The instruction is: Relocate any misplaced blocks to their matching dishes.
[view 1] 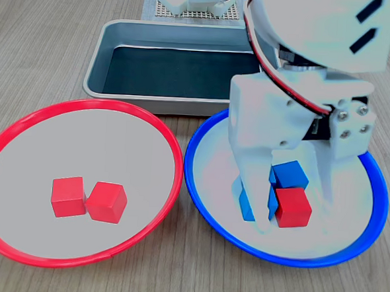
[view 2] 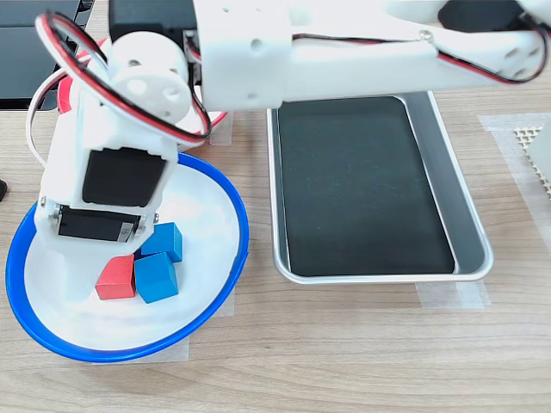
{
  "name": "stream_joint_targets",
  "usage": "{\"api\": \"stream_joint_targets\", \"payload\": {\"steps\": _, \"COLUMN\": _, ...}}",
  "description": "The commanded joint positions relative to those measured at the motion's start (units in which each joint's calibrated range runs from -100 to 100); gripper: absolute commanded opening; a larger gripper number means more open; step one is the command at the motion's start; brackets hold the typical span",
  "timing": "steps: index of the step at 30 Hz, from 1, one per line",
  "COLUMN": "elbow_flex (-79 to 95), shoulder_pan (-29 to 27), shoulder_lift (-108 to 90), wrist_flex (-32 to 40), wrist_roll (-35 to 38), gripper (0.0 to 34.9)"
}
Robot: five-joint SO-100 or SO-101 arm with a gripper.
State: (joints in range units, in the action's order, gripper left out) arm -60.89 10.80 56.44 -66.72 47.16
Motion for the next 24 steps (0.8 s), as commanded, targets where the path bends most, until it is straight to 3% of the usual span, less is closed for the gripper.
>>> {"api": "stream_joint_targets", "payload": {"steps": 1, "elbow_flex": -2.42, "shoulder_pan": 1.2, "shoulder_lift": -0.96, "wrist_flex": -1.0, "wrist_roll": -0.83, "gripper": 19.1}}
{"api": "stream_joint_targets", "payload": {"steps": 24, "elbow_flex": 0.58, "shoulder_pan": 1.67, "shoulder_lift": -2.92, "wrist_flex": -5.54, "wrist_roll": -0.93, "gripper": 17.9}}
